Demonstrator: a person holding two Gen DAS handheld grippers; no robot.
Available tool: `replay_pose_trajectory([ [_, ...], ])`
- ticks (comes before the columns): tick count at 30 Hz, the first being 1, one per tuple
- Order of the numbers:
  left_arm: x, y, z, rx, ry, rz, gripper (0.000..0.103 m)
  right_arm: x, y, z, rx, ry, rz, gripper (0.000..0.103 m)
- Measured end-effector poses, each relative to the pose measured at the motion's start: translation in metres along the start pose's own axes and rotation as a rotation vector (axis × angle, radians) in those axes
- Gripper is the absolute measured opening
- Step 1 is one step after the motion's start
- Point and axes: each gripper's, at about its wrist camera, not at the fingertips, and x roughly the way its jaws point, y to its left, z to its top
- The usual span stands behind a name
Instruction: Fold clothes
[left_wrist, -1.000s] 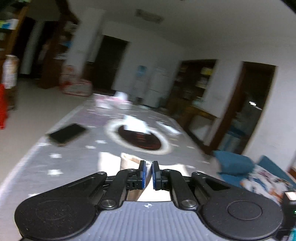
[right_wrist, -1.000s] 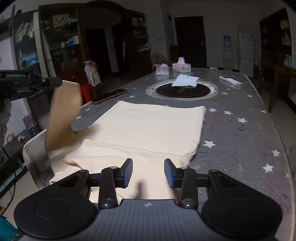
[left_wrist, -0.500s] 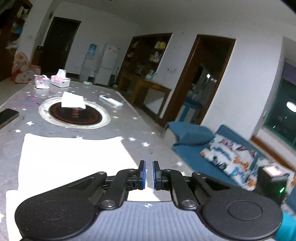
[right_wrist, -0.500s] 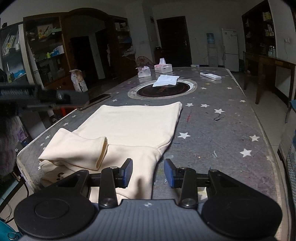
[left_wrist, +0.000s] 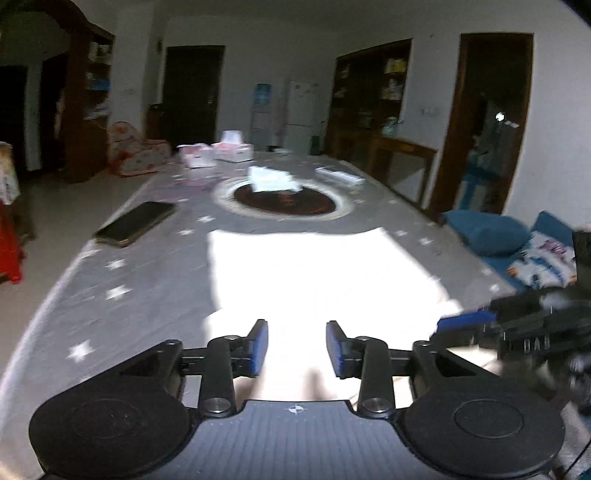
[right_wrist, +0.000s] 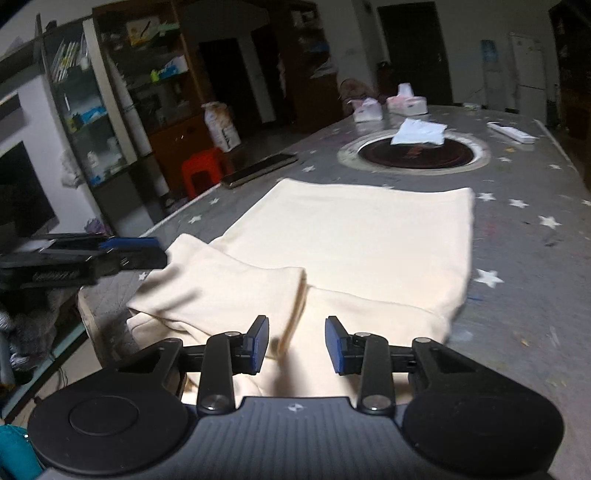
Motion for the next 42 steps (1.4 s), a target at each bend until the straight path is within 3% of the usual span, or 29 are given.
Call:
replay_pose_trajectory([
  [6, -0.016, 0.018, -0.025, -0.008, 0.043, 0.052, 0.051, 0.027, 0.012, 0.006, -0.021, 0.057, 0.025, 0.026],
  [11, -0.021, 0.023, -0.037, -0.006, 0.062, 0.057, 0.052, 0.029, 0.016, 0.005, -0.03, 0.062, -0.004, 0.01],
  [19, -0.019, 0.014, -0.042, 0.032, 0.056, 0.047, 0.054, 0.029, 0.017, 0.005, -0.008, 0.061, -0.018, 0.016],
  [23, -0.015, 0.011, -0.044, 0.032, 0.06, 0.052, 0.054, 0.029, 0.02, 0.006, -0.017, 0.054, -0.02, 0.007],
  [35, -0.009, 0.007, -0.049, 0.089, 0.062, 0.081, 0.056, -0.031, 0.027, 0.036, -0.089, -0.115, -0.082, 0.006],
  [42, -0.008, 0.006, -0.049, 0.103, 0.05, 0.096, 0.046, -0.06, 0.033, 0.044, -0.119, -0.167, -0.11, 0.006],
])
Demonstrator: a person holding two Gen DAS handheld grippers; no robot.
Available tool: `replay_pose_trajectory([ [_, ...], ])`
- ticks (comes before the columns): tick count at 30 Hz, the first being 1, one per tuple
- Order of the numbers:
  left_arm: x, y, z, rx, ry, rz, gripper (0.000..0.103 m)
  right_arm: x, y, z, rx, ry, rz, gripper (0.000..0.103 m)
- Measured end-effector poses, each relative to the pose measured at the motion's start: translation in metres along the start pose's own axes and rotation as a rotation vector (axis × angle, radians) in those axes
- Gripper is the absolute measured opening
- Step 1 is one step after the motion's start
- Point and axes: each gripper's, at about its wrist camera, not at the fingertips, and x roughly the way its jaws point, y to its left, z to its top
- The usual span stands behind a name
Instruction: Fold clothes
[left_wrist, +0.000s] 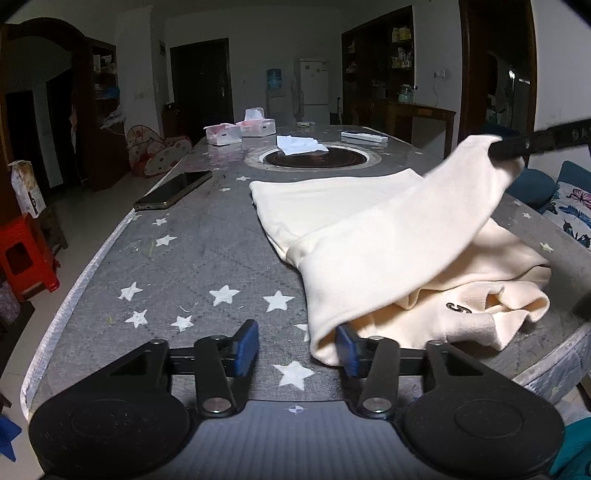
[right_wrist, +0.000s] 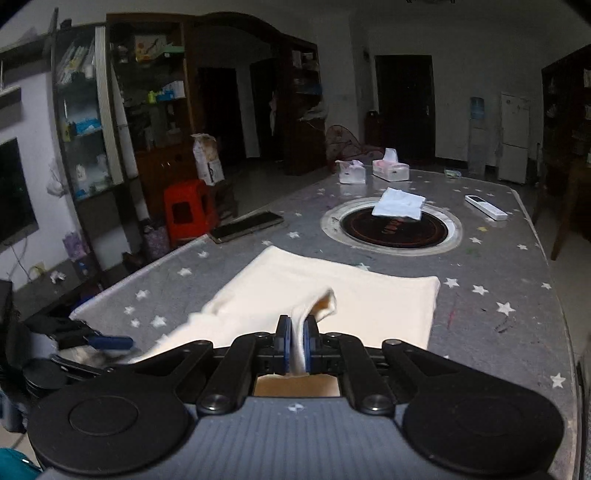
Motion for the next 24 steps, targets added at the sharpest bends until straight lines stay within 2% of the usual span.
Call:
replay_pose_trajectory([
  [4, 0.002, 0.0, 0.002, -0.022, -0.003, 0.006, 0.038, -0.005, 0.022, 0.028, -0.151, -0.068, 0.007, 0.006],
  [10, 0.0, 0.003, -0.001, -0.039, -0.01, 0.006, 0.032, -0.009, 0.027, 0.043, -0.193, -0.11, -0.026, 0.006],
  [14, 0.001, 0.004, -0.002, -0.037, -0.011, -0.007, 0.026, -0.004, 0.015, 0.017, -0.146, -0.032, -0.068, 0.006],
  [21, -0.003, 0.006, -0.002, -0.02, 0.008, -0.012, 0.029, 0.025, -0.018, -0.06, 0.015, 0.204, -0.138, 0.008],
  [24, -0.008, 0.01, -0.001, -0.009, 0.025, -0.025, 0.03, 0.02, -0.023, -0.069, 0.03, 0.205, -0.144, 0.01],
])
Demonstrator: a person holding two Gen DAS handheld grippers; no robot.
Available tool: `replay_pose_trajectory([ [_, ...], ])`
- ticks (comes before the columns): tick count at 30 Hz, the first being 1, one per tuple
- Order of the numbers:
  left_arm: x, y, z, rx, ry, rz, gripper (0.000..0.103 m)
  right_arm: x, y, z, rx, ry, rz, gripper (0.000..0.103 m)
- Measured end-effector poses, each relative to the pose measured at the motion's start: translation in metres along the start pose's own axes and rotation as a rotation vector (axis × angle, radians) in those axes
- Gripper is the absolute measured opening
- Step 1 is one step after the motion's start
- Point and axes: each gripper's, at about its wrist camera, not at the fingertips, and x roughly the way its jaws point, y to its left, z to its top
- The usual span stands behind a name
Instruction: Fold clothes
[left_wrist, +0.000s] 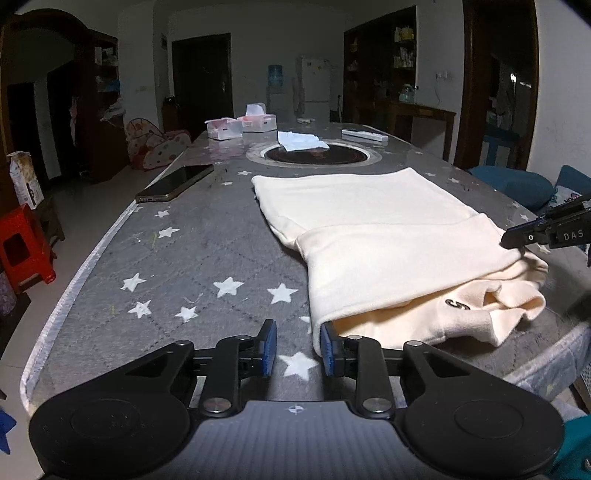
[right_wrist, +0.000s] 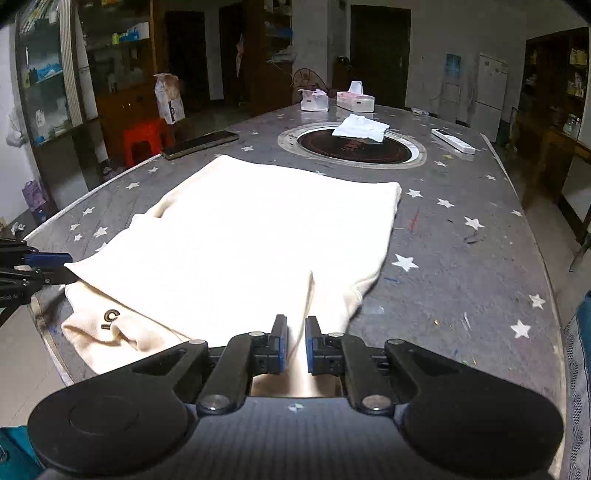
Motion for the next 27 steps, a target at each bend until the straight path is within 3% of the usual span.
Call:
replay_pose_trajectory([
  [5, -0.009, 0.009, 0.009, 0.01, 0.014, -0.001, 0.032, -0.011, -0.007, 0.015, 0.005, -0.07, 0.008, 0.011],
  [11, -0.011, 0.015, 0.036, -0.037, -0.039, -0.037, 0.032, 0.008, -0.003, 0.026, -0.003, -0.094, 0.054, 0.011],
  [19, 0.047, -0.015, 0.064, -0.038, -0.038, -0.159, 0.032, 0.038, -0.001, 0.028, 0.004, -0.087, 0.074, 0.011],
  [27, 0.085, -0.02, 0.063, -0.005, 0.006, -0.164, 0.032, 0.031, -0.005, 0.019, -0.019, -0.078, 0.075, 0.011],
])
